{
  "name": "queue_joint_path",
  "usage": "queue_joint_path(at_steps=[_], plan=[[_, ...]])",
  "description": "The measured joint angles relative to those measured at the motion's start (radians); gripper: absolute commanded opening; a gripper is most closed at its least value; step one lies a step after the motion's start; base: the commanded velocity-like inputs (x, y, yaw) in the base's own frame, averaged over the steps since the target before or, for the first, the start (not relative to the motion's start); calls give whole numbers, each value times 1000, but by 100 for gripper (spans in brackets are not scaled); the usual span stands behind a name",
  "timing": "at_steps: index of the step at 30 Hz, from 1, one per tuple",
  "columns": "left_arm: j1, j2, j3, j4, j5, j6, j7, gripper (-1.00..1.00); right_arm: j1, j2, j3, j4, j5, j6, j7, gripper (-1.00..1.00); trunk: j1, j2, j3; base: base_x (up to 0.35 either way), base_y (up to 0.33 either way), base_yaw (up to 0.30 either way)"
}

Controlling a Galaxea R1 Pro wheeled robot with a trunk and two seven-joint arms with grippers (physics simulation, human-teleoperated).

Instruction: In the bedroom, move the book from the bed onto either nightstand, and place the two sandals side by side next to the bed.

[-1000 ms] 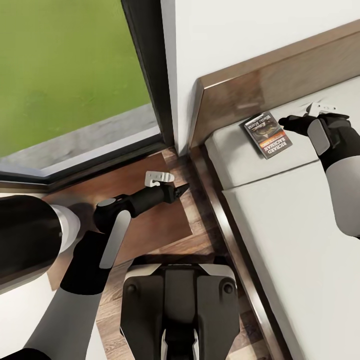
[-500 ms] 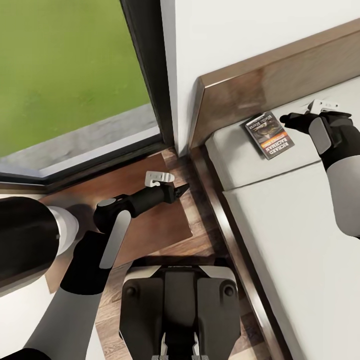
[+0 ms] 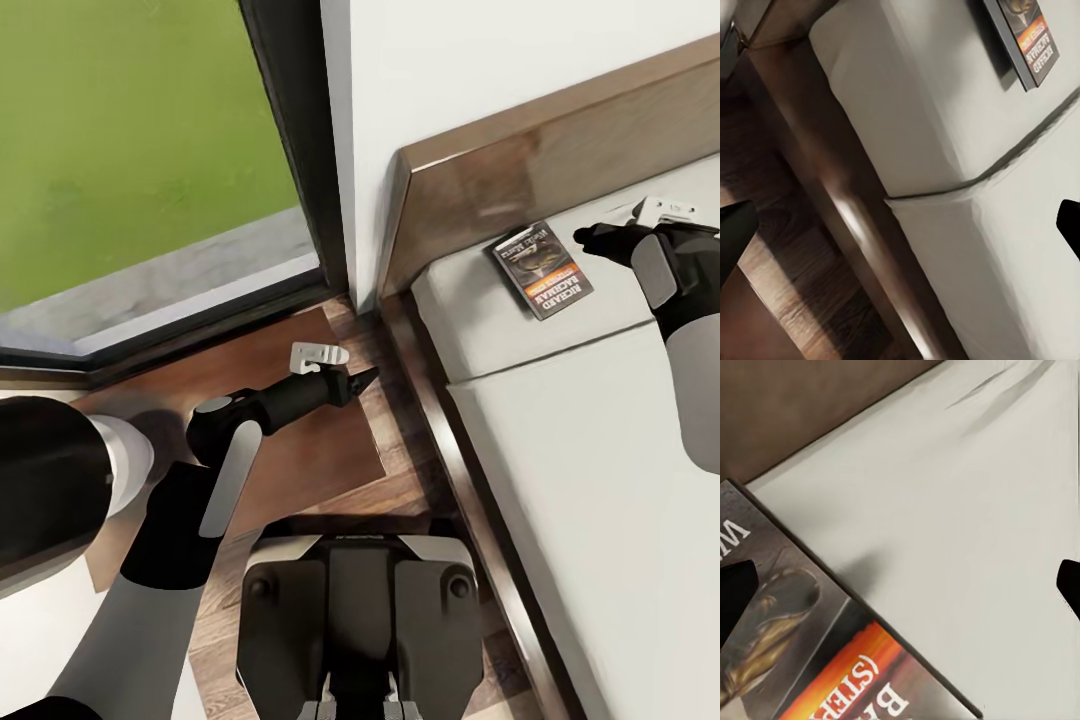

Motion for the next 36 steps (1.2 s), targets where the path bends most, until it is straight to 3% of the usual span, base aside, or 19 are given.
queue_joint_path(at_steps=[6,15,18,20,21,23,31,36], plan=[[0,0,0,0,-1,0,0,100,0,-4,-5,8,-6,-46,-9,100,23,-42,-19,0,0,0],[0,0,0,0,-1,0,0,100,0,-6,-8,14,-10,-55,-10,100,23,-42,-19,0,0,0],[0,0,0,0,-1,0,0,100,0,-5,-26,14,-11,-61,-10,100,23,-42,-19,0,0,0],[0,0,0,0,-1,0,0,100,0,-3,-57,16,-13,-65,-10,100,23,-42,-19,0,0,0],[0,0,-1,0,-1,-1,0,100,1,2,-97,18,-14,-66,-10,100,23,-42,-19,0,0,0],[0,0,-1,0,-1,-1,0,100,1,4,-116,29,-15,-67,-10,100,23,-42,-19,0,0,0],[0,0,-3,-1,-1,-1,0,100,1,5,-140,102,-17,-122,-10,100,23,-42,-19,0,0,0],[0,0,-3,-1,-1,-2,-1,100,1,5,-139,111,-45,-144,-9,100,23,-42,-19,0,0,0]])
